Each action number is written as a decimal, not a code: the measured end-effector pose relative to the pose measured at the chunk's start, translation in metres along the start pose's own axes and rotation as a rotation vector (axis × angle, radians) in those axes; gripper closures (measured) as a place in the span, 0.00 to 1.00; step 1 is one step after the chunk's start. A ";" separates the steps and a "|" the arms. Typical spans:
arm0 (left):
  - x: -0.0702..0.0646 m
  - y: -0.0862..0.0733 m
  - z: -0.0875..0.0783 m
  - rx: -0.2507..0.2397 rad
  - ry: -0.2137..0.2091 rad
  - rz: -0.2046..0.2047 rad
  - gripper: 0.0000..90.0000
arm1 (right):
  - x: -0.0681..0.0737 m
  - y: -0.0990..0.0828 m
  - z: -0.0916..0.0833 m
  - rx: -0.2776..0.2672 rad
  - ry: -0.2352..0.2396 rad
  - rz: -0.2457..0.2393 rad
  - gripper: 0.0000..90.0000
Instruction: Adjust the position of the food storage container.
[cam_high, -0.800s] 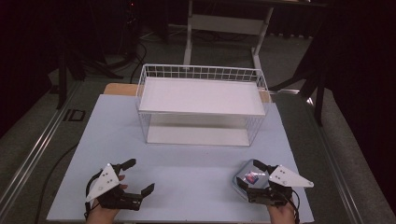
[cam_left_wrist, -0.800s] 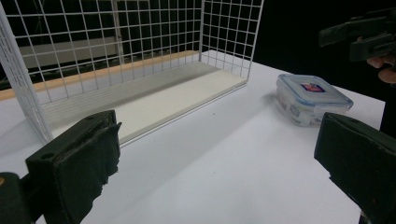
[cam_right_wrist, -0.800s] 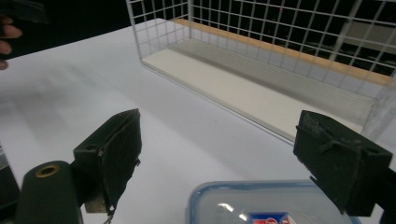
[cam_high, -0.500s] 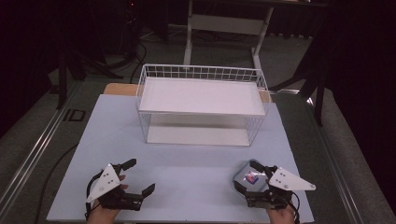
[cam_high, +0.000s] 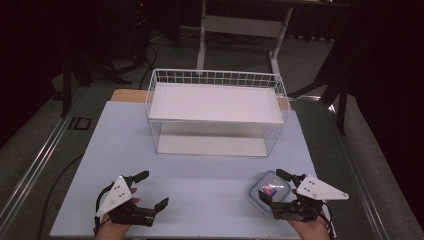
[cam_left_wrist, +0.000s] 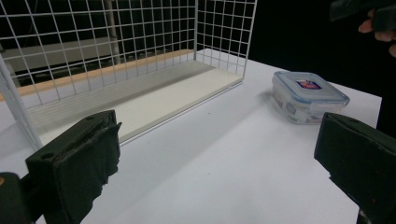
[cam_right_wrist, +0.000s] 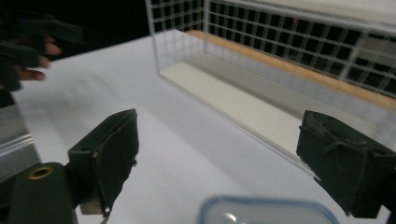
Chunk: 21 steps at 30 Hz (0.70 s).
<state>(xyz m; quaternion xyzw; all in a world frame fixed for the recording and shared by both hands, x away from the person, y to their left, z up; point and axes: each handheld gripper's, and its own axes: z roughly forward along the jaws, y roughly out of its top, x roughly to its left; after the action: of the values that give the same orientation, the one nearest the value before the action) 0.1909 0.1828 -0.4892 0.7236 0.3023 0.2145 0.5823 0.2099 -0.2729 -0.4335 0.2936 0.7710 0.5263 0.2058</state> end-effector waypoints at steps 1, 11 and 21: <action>0.000 0.000 0.000 0.000 -0.001 -0.002 0.01 | -0.003 -0.002 -0.001 0.007 0.006 0.007 0.19; -0.001 0.000 0.003 0.004 -0.009 0.003 0.01 | -0.029 -0.033 -0.015 0.129 -0.032 0.022 0.59; -0.002 0.001 0.003 0.001 -0.007 0.013 0.01 | -0.042 -0.064 -0.017 0.303 0.017 0.021 1.00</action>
<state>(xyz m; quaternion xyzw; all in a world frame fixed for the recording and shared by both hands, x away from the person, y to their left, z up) 0.1923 0.1792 -0.4886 0.7267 0.2956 0.2158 0.5814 0.2148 -0.3303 -0.4864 0.3249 0.8401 0.4087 0.1469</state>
